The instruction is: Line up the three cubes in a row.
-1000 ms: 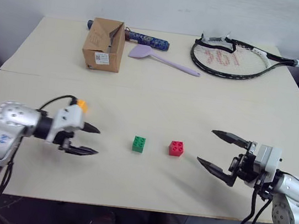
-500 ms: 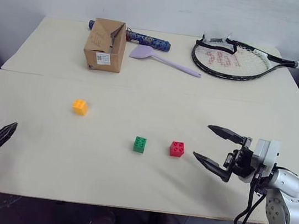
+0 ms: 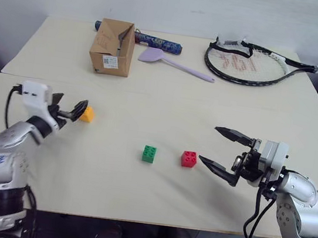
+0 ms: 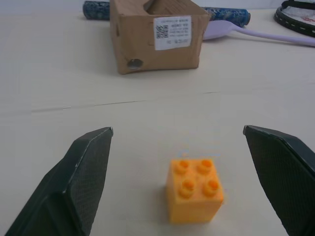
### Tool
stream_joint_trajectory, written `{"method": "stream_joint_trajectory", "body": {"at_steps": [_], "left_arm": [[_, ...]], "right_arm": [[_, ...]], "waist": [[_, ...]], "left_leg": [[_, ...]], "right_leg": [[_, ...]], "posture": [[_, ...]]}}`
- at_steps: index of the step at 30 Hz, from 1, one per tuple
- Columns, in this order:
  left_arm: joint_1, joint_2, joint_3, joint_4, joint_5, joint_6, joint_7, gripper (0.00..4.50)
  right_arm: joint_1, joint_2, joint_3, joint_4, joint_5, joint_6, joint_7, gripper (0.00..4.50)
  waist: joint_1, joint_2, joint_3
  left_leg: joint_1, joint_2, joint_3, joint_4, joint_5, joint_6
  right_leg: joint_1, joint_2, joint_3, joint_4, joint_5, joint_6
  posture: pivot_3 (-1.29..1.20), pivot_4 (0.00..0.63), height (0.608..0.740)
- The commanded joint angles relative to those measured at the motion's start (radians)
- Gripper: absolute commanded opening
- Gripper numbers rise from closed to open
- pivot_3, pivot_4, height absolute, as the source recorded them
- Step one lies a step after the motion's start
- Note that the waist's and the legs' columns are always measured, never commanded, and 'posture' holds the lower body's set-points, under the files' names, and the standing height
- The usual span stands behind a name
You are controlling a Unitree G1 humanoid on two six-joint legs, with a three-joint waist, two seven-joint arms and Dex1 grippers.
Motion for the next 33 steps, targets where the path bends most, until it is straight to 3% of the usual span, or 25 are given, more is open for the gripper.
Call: {"method": "stream_joint_trajectory", "body": {"at_steps": [1, 2, 5, 13, 16, 21, 24, 26, 29, 33], "left_arm": [[-0.025, 0.010, -0.050, 0.056, 0.059, -0.027, 0.011, 4.47], [-0.029, 0.012, -0.065, 0.069, 0.073, -0.033, 0.011, 4.47], [-0.025, 0.015, -0.084, 0.085, 0.083, -0.020, 0.003, 3.85], [-0.024, 0.036, -0.118, 0.125, 0.104, -0.064, -0.073, 1.49], [-0.017, 0.073, -0.091, 0.138, 0.066, -0.119, -0.178, 1.51], [0.056, 0.271, -0.090, 0.134, -0.112, -0.247, -0.771, 1.51], [0.067, 0.404, -0.180, 0.245, -0.007, -0.555, -1.060, 1.51], [0.019, 0.441, -0.244, 0.350, 0.036, -0.700, -1.201, 1.51], [-0.079, 0.431, -0.322, 0.470, 0.033, -0.790, -1.315, 1.51], [-0.191, 0.394, -0.446, 0.604, 0.036, -0.871, -1.327, 1.51]], "right_arm": [[0.002, 0.007, -0.010, -0.033, -0.001, -0.012, -0.015, 4.50], [0.007, 0.009, -0.011, -0.034, -0.003, -0.017, -0.016, 4.50], [0.039, 0.012, -0.023, -0.036, -0.004, -0.038, -0.017, 4.50], [0.074, 0.021, -0.015, -0.022, -0.005, -0.074, -0.004, 4.50], [0.078, 0.021, -0.017, -0.016, -0.004, -0.079, 0.002, 4.50], [0.069, -0.011, -0.038, 0.023, 0.010, -0.083, 0.052, 4.50], [0.059, -0.030, -0.048, 0.051, 0.016, -0.084, 0.087, 4.50], [0.051, -0.041, -0.044, 0.063, 0.016, -0.080, 0.114, 4.50], [0.031, -0.051, -0.048, 0.088, 0.016, -0.076, 0.137, 4.50], [0.031, -0.069, -0.065, 0.100, 0.018, -0.065, 0.149, 4.50]], "waist": [[-0.004, 0.000, 0.000], [-0.004, 0.000, 0.000], [-0.001, 0.000, 0.000], [0.000, 0.000, 0.000], [-0.001, 0.000, 0.000], [-0.009, 0.000, 0.001], [-0.006, 0.001, 0.001], [-0.002, 0.003, 0.001], [0.004, 0.003, 0.001], [0.001, 0.003, 0.001]], "left_leg": [[0.000, 0.000, 0.000, 0.000, 0.000, 0.000], [0.000, 0.000, 0.001, 0.000, 0.000, 0.000], [0.000, 0.001, 0.000, 0.000, 0.000, -0.001], [0.001, 0.000, 0.001, 0.001, 0.001, 0.000], [0.001, 0.000, 0.001, 0.000, 0.001, -0.001], [0.000, 0.003, 0.002, 0.000, 0.000, -0.002], [0.001, 0.003, 0.002, 0.001, 0.000, -0.003], [0.001, 0.002, 0.002, 0.001, 0.000, -0.003], [0.000, 0.001, 0.001, 0.001, 0.001, -0.002], [0.000, 0.000, 0.001, 0.001, 0.001, 0.000]], "right_leg": [[0.000, 0.000, 0.000, 0.000, 0.000, 0.000], [0.000, 0.001, 0.001, 0.000, 0.000, 0.000], [0.000, 0.001, 0.000, 0.000, 0.000, 0.000], [0.000, 0.000, 0.001, -0.001, 0.000, 0.000], [-0.001, 0.000, 0.001, -0.001, 0.000, 0.000], [-0.002, 0.002, 0.001, 0.000, -0.001, -0.001], [-0.002, 0.001, 0.001, -0.001, -0.001, -0.002], [-0.002, 0.001, 0.001, -0.001, -0.001, -0.002], [-0.002, 0.000, 0.000, -0.001, -0.001, -0.002], [-0.002, -0.001, 0.000, -0.001, -0.001, -0.001]], "posture": [[0.00, 0.150, 0.740], [0.00, 0.150, 0.740], [0.00, 0.150, 0.740], [0.00, 0.150, 0.740], [0.00, 0.150, 0.740], [0.00, 0.150, 0.740], [0.00, 0.150, 0.740], [0.00, 0.150, 0.740], [0.00, 0.150, 0.740], [0.00, 0.150, 0.740]]}}
